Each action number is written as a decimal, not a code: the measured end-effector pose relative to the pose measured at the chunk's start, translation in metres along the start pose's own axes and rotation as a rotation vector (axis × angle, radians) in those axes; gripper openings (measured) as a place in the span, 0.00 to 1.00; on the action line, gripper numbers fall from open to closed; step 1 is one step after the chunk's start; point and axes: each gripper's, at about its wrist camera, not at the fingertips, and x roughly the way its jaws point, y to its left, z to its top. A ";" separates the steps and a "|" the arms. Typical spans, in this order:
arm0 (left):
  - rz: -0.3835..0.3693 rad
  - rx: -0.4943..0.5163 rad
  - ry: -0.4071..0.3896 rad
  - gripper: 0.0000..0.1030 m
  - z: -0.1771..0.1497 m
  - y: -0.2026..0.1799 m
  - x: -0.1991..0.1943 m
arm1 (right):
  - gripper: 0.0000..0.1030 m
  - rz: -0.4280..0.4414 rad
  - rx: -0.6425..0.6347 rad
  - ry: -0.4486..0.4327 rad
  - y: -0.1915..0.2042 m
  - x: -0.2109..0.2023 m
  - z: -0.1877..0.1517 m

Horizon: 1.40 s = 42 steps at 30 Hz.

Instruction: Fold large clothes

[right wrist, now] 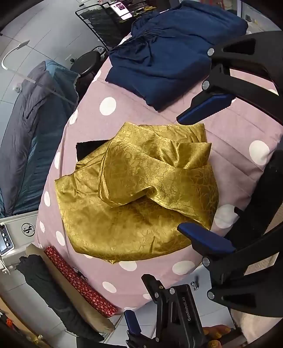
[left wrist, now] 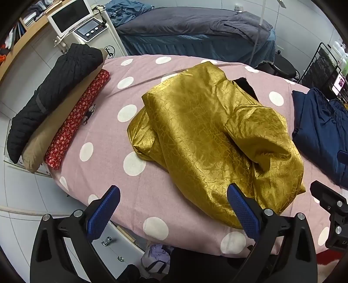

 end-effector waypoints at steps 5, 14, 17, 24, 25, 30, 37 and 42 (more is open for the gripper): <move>-0.006 0.001 0.001 0.94 0.001 0.002 -0.001 | 0.87 -0.003 -0.002 -0.007 -0.001 -0.001 0.001; -0.017 0.009 -0.002 0.94 0.001 -0.001 -0.003 | 0.87 -0.007 0.008 -0.006 -0.002 -0.001 0.001; -0.016 0.009 -0.001 0.94 0.001 -0.002 -0.003 | 0.87 -0.003 0.015 -0.007 -0.004 -0.002 -0.001; -0.016 0.009 0.002 0.94 0.001 -0.002 -0.002 | 0.87 -0.004 0.019 -0.008 -0.006 -0.002 -0.001; -0.012 0.011 0.005 0.94 0.001 -0.003 -0.001 | 0.87 -0.003 0.019 -0.008 -0.006 -0.002 -0.001; -0.024 0.008 0.010 0.94 0.000 -0.003 0.002 | 0.87 -0.005 0.027 -0.004 -0.007 -0.001 -0.002; -0.029 0.012 0.025 0.94 -0.001 -0.003 0.007 | 0.87 -0.018 0.030 -0.005 -0.007 -0.001 -0.003; -0.016 0.034 0.021 0.93 0.000 -0.007 0.006 | 0.87 -0.016 0.042 -0.003 -0.010 -0.001 -0.003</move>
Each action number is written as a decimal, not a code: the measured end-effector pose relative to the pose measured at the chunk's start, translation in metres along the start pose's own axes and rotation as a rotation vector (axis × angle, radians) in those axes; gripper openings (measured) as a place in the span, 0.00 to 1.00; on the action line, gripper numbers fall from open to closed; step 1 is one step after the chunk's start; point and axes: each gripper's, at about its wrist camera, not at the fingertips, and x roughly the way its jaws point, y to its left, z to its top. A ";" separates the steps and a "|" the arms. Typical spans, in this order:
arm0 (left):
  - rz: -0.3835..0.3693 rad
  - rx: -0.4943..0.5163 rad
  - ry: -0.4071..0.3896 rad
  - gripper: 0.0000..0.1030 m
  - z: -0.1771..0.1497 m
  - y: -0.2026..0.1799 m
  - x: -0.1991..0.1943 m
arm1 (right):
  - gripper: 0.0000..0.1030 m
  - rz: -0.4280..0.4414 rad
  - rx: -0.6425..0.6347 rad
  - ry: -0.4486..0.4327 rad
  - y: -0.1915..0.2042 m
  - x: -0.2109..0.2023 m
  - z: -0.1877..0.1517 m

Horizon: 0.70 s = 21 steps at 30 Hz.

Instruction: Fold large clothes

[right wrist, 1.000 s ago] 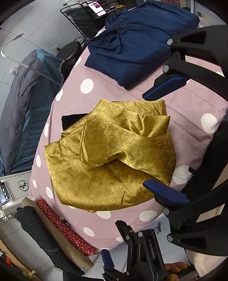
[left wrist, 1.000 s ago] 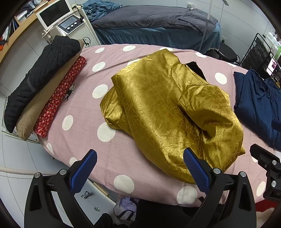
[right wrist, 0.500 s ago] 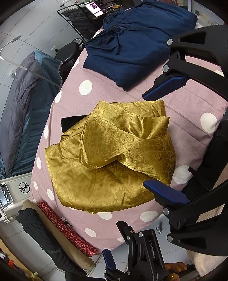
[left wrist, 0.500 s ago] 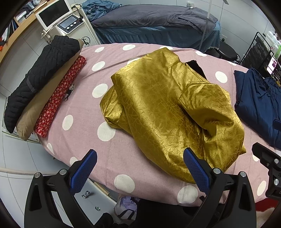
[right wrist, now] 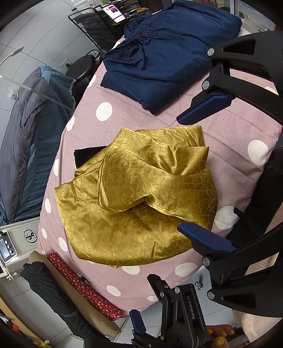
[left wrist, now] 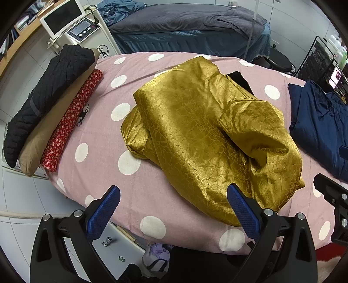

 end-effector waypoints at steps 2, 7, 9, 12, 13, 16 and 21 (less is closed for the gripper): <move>0.003 -0.002 0.002 0.93 0.000 0.001 0.000 | 0.87 0.000 0.005 0.000 -0.001 0.000 0.000; 0.003 -0.004 0.006 0.93 0.000 0.001 0.001 | 0.87 -0.001 0.003 0.001 -0.001 0.000 0.000; -0.001 -0.008 0.006 0.93 0.000 0.002 0.001 | 0.87 -0.001 0.001 0.002 0.000 0.000 0.000; -0.009 -0.021 0.020 0.94 0.000 0.004 0.004 | 0.87 0.000 0.005 0.003 -0.001 0.000 0.000; -0.011 -0.026 0.024 0.94 0.000 0.005 0.005 | 0.87 0.000 0.006 0.003 -0.001 0.001 0.000; -0.012 -0.034 0.026 0.94 0.000 0.006 0.005 | 0.87 0.000 0.011 0.004 -0.001 0.001 0.000; -0.012 -0.018 0.021 0.94 0.001 0.003 0.004 | 0.87 0.004 0.016 0.005 -0.003 0.002 -0.001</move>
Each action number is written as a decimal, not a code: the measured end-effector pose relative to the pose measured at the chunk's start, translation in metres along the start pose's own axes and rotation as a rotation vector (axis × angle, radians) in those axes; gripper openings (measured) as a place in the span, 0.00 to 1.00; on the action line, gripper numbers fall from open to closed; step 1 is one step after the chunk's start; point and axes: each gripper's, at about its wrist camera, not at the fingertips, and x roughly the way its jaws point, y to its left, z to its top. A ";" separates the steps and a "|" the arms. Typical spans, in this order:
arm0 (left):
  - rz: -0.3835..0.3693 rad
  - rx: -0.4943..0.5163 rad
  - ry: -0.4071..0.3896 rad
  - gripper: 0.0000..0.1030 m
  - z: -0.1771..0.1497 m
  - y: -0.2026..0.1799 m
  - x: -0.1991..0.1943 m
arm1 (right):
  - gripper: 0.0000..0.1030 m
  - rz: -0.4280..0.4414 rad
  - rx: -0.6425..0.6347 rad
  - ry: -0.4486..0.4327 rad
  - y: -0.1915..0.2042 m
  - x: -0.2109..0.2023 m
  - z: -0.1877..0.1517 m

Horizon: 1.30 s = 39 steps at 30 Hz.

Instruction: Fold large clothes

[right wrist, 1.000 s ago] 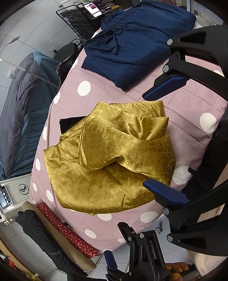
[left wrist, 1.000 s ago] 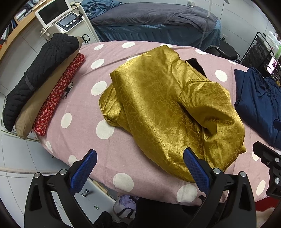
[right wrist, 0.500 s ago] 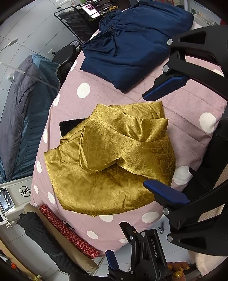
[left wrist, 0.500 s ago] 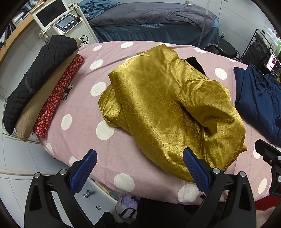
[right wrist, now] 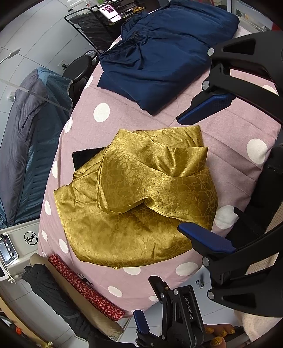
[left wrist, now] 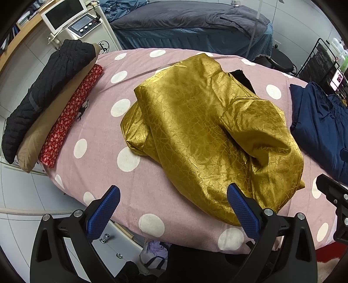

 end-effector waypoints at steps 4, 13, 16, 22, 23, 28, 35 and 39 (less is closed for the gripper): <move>-0.010 0.007 0.004 0.94 0.000 -0.002 0.001 | 0.87 -0.001 0.000 0.001 0.000 0.000 0.000; -0.041 0.038 0.005 0.94 0.002 -0.008 0.001 | 0.87 0.010 0.024 0.002 -0.007 0.000 -0.001; -0.058 0.051 0.007 0.94 0.003 -0.011 0.001 | 0.87 0.017 0.035 0.003 -0.009 0.000 -0.001; -0.064 0.074 0.002 0.94 0.002 -0.017 0.001 | 0.87 0.028 0.074 0.006 -0.017 0.001 -0.003; -0.064 0.074 0.000 0.94 0.002 -0.017 0.001 | 0.87 0.027 0.075 0.006 -0.017 0.001 -0.003; -0.066 0.064 0.004 0.94 0.003 -0.015 0.001 | 0.87 0.020 0.061 -0.002 -0.015 -0.001 -0.003; -0.086 0.013 0.015 0.94 0.013 -0.003 0.017 | 0.87 0.033 0.077 0.002 -0.017 0.000 -0.004; -0.074 -0.005 0.029 0.94 0.033 0.006 0.037 | 0.87 0.089 0.121 0.005 -0.030 0.005 -0.004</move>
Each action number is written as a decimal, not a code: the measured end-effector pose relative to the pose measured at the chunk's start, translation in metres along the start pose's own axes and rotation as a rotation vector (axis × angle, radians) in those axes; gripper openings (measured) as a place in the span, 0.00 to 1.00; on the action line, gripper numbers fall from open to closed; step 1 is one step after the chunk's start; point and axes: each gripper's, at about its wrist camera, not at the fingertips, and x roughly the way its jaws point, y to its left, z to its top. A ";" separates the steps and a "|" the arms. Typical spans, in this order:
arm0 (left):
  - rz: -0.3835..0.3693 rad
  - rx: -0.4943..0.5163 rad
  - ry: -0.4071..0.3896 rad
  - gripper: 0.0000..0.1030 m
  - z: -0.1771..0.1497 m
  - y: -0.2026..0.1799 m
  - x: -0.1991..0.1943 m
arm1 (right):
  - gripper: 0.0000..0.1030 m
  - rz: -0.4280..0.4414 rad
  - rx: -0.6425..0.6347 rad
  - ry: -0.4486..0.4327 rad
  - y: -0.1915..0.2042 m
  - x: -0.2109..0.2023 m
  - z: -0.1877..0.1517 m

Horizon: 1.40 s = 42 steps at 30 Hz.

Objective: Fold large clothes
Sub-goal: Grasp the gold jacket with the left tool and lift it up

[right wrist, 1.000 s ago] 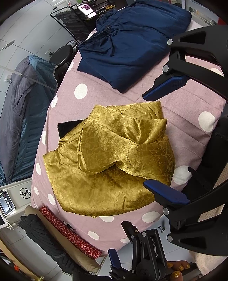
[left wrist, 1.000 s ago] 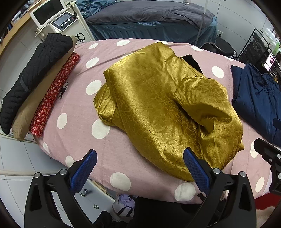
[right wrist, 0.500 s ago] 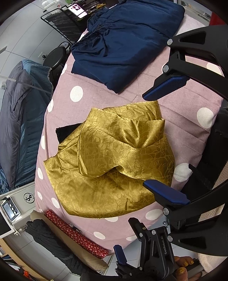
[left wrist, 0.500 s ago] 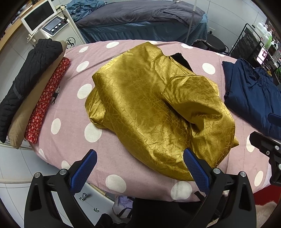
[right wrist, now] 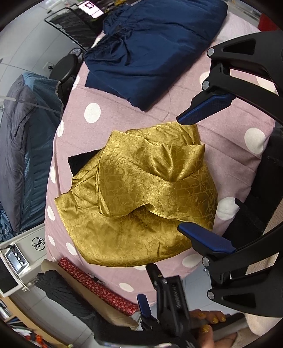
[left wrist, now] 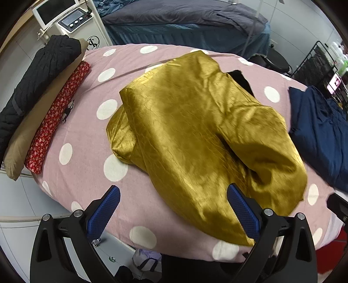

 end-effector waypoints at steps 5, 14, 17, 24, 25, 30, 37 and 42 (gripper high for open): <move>0.025 0.013 -0.002 0.94 0.028 0.004 0.016 | 0.87 0.009 0.139 -0.021 -0.046 0.008 0.001; -0.150 0.257 0.013 0.94 0.103 -0.087 0.031 | 0.87 0.099 0.477 -0.015 -0.140 0.026 -0.020; -0.175 0.378 0.084 0.94 0.105 -0.134 0.063 | 0.87 0.138 0.523 0.017 -0.146 0.041 -0.031; -0.215 0.497 0.223 0.57 0.065 -0.168 0.119 | 0.87 0.208 0.645 0.076 -0.143 0.065 -0.060; -0.233 0.482 0.221 0.48 0.064 -0.162 0.118 | 0.87 0.207 0.648 0.082 -0.143 0.068 -0.062; -0.307 0.338 0.170 0.20 0.068 -0.105 0.089 | 0.87 0.206 0.649 0.114 -0.144 0.079 -0.062; -0.141 0.170 0.124 0.13 0.014 0.006 0.059 | 0.87 0.242 0.568 0.163 -0.127 0.101 -0.043; -0.050 0.013 0.289 0.13 -0.062 0.077 0.085 | 0.87 0.261 0.485 0.200 -0.110 0.117 -0.026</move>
